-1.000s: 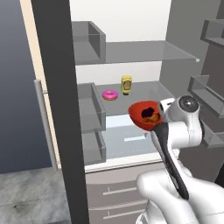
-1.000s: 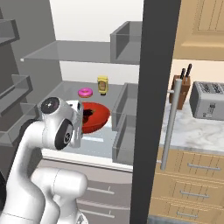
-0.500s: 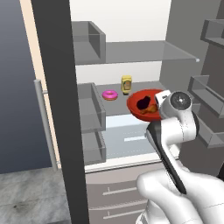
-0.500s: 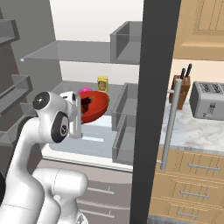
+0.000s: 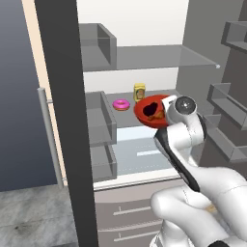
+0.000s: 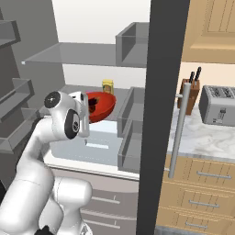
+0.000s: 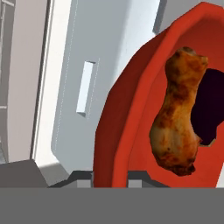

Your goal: Pick the chicken drumstick and eggplant from their plates and place them in the bowl. Then put the bowl in the fridge.

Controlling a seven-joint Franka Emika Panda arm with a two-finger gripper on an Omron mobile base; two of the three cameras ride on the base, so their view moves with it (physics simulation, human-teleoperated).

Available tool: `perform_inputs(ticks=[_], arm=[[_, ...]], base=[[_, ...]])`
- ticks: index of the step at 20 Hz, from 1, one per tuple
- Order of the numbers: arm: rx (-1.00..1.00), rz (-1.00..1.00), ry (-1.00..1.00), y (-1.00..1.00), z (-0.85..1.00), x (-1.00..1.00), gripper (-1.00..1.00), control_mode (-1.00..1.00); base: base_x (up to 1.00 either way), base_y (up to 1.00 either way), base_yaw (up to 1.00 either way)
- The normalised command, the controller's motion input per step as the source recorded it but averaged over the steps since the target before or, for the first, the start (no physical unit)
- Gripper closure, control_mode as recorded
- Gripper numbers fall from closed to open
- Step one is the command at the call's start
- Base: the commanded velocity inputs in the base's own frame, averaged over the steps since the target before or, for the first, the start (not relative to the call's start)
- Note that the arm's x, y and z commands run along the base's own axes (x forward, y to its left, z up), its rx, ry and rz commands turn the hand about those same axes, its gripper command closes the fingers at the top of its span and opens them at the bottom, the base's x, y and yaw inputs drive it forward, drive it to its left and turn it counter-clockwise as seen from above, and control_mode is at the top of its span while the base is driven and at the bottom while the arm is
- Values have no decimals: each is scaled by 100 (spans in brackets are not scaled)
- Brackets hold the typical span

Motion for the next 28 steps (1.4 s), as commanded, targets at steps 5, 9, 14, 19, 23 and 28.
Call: perform_inputs(ticks=[5, 9, 14, 19, 23, 28], arm=[[0, 0, 16, 0, -5, 63, 100, -100], [0, 0, 15, 0, -13, 54, 100, -100], [2, 0, 0, 0, -18, 40, 100, -100], [4, 0, 0, 0, -27, 26, 100, -100], [4, 0, -2, 0, -32, 24, 100, -100], [4, 0, -3, 0, -12, 37, 100, -100]], base=[[0, 0, 0], [0, 0, 0], [0, 0, 0], [0, 0, 0], [0, 0, 0], [0, 0, 0]])
